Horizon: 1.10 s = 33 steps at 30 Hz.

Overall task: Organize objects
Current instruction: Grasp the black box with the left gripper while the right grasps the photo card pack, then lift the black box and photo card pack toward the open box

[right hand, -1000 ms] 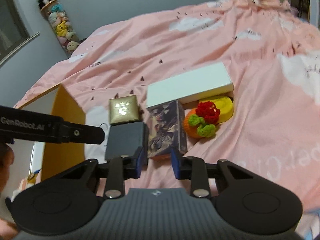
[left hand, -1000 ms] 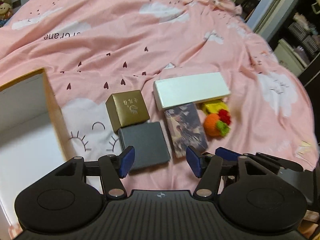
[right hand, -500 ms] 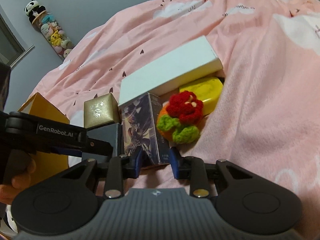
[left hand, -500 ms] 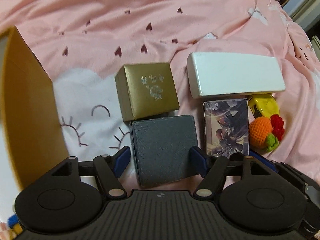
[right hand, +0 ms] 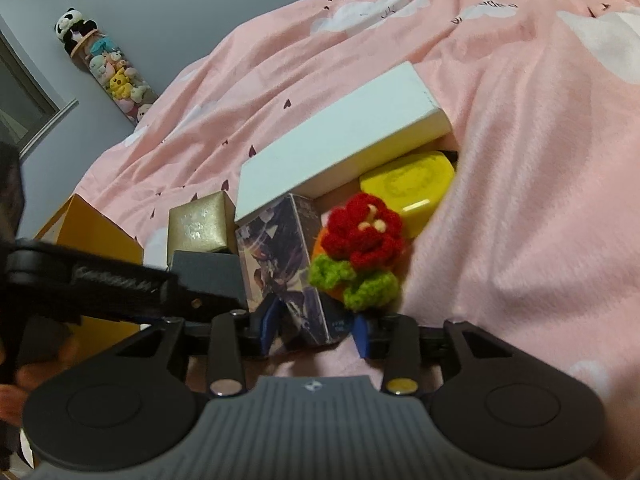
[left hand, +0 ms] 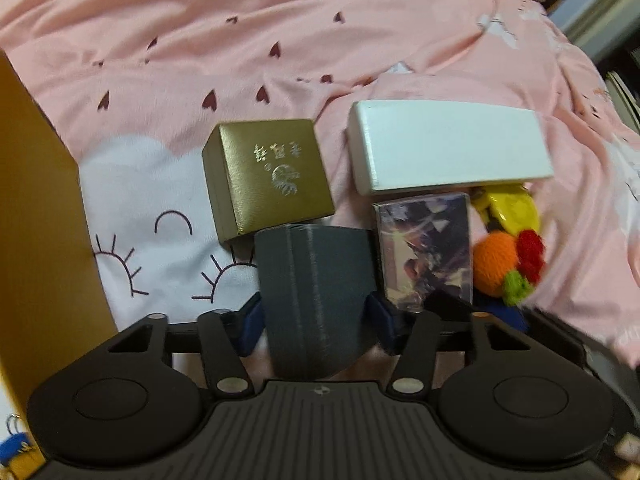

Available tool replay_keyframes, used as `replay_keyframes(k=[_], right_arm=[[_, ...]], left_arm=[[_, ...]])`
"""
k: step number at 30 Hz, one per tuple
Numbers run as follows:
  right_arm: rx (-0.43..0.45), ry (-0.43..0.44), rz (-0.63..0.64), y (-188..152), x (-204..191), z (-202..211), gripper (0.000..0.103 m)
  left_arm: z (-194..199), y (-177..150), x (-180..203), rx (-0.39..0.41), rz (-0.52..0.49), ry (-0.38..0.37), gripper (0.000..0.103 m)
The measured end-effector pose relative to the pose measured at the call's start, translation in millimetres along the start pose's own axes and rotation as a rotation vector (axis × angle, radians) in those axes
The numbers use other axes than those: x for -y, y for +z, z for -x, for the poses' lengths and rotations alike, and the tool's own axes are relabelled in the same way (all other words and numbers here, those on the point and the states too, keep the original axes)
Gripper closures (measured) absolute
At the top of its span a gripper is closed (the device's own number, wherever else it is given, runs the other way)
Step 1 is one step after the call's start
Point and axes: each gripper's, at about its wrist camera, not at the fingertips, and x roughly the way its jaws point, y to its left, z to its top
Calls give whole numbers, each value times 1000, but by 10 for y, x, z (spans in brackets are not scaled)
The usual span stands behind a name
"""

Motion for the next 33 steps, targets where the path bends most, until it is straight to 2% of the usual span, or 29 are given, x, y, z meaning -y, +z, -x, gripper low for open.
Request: replay_keyframes(k=[5, 7, 9, 12, 15, 23, 26, 33], right_arm=[[8, 9, 17, 50, -55, -94, 55], [11, 16, 7, 64, -45, -88, 57], [14, 12, 5, 67, -59, -58, 66], [-8, 24, 21, 68, -143, 29, 75], [-48, 53, 60, 27, -276, 129, 78], [-120, 57, 107, 148, -401, -39, 75], [-123, 26, 130, 194, -409, -106, 76], [-120, 24, 132, 201, -410, -127, 78]], left_arm=[[125, -13, 1, 36, -29, -27, 55], [157, -8, 35, 49, -49, -24, 59], [189, -19, 57, 54, -68, -15, 61], [234, -61, 63, 63, -88, 3, 61], [247, -90, 52, 68, -99, 17, 63], [229, -66, -22, 62, -77, 3, 63], [222, -64, -36, 63, -73, -2, 63], [258, -76, -69, 72, -53, -28, 63]])
